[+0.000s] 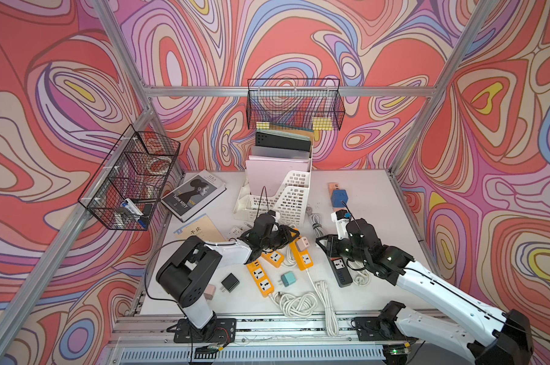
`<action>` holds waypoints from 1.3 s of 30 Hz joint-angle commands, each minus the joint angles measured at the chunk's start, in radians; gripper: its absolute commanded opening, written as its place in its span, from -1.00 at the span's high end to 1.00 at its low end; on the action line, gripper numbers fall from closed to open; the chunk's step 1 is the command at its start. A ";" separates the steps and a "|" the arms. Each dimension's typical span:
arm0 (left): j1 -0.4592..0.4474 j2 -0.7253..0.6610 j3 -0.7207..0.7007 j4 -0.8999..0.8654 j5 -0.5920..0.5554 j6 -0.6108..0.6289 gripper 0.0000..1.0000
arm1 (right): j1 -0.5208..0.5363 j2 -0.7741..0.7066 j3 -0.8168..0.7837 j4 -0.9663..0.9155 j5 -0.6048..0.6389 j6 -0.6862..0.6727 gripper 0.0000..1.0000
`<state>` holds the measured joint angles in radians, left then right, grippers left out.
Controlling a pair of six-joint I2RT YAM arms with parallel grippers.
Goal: Pull the plug off the socket
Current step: Adjust the socket at the center of the board.
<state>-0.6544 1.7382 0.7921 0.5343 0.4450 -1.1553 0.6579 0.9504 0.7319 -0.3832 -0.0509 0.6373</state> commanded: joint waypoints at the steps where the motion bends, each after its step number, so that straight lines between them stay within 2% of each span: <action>1: -0.047 0.082 0.103 0.127 0.021 -0.004 0.94 | -0.014 -0.045 -0.024 -0.025 0.138 0.065 0.64; 5: -0.062 0.186 0.151 0.094 -0.006 0.008 0.90 | -0.034 -0.068 -0.063 -0.029 0.072 0.099 0.64; 7: -0.067 0.216 0.172 0.055 -0.012 0.024 0.79 | -0.034 -0.097 -0.093 -0.004 0.058 0.125 0.63; 12: -0.082 0.239 0.253 -0.193 -0.065 0.100 0.08 | -0.043 -0.117 -0.111 0.003 0.059 0.128 0.63; 17: -0.082 0.178 0.288 -0.393 -0.140 0.169 -0.40 | -0.043 -0.086 -0.103 0.023 0.015 0.119 0.63; 21: -0.080 0.051 0.284 -0.564 -0.246 0.257 -0.56 | -0.044 -0.074 -0.120 0.111 -0.076 0.120 0.63; 29: -0.071 -0.286 0.119 -0.697 -0.428 0.361 -0.57 | -0.044 -0.025 -0.171 0.343 -0.231 0.174 0.62; 34: -0.064 -0.539 0.050 -0.858 -0.597 0.435 -0.58 | -0.035 0.114 -0.169 0.530 -0.359 0.219 0.62; 35: -0.058 -0.593 0.042 -0.893 -0.631 0.454 -0.58 | -0.016 0.152 -0.151 0.542 -0.363 0.213 0.62; 39: -0.032 -0.796 0.034 -1.053 -0.797 0.473 -0.85 | 0.125 0.327 -0.027 0.493 -0.293 0.140 0.60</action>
<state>-0.7036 1.0458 0.8326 -0.3454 -0.1776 -0.7345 0.7124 1.1954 0.6228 0.0666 -0.3389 0.8162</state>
